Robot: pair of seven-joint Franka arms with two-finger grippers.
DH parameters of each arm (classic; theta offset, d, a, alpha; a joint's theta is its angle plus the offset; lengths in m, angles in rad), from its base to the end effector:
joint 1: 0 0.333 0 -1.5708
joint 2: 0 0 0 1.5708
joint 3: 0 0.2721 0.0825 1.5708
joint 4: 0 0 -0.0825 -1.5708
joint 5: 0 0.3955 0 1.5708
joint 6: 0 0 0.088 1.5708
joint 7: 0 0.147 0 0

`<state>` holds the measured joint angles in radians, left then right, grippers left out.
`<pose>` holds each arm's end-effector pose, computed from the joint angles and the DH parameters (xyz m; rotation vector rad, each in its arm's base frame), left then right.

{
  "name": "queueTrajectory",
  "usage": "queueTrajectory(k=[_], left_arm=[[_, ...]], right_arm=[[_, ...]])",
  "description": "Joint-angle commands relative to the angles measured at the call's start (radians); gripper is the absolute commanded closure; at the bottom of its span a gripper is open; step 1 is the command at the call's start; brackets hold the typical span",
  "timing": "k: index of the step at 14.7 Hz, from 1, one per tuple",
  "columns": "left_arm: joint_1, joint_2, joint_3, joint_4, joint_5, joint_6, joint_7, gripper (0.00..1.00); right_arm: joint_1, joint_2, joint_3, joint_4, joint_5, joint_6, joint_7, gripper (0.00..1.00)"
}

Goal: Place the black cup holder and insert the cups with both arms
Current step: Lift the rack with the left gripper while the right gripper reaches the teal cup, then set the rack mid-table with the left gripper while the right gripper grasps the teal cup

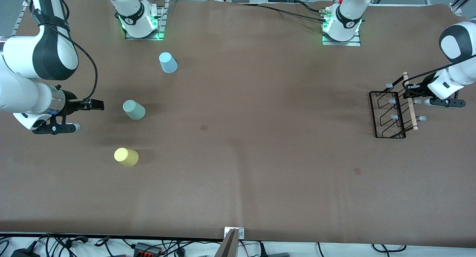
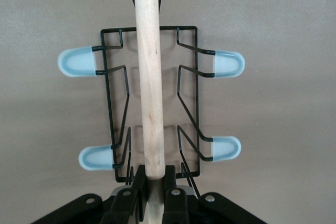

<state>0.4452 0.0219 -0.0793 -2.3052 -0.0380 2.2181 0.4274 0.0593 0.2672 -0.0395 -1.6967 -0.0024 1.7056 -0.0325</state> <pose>0.4718 0.1780 0.2362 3.0676 -0.0568 -0.1361 0.5958 0.0123 0.3339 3.1033 0.0822 -0.4030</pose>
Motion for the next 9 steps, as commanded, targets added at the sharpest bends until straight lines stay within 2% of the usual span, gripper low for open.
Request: queueTrajectory(k=[1,3,5,9], left_arm=[[0.006,-0.014,-0.013,-0.010,-0.025,-0.005,-0.007,0.99],[0.003,-0.016,-0.040,0.025,-0.030,-0.064,-0.038,0.99],[0.003,-0.014,-0.094,0.103,-0.052,-0.174,-0.108,0.99],[0.001,0.003,-0.243,0.274,-0.115,-0.377,-0.260,0.99]], right_arm=[[0.017,0.010,0.000,0.000,0.001,0.014,0.008,0.00],[0.020,0.033,0.000,-0.003,0.001,0.023,0.008,0.00],[0.017,0.041,0.000,-0.008,0.001,0.023,0.020,0.00],[0.024,0.029,0.000,-0.044,0.001,0.045,0.045,0.00]])
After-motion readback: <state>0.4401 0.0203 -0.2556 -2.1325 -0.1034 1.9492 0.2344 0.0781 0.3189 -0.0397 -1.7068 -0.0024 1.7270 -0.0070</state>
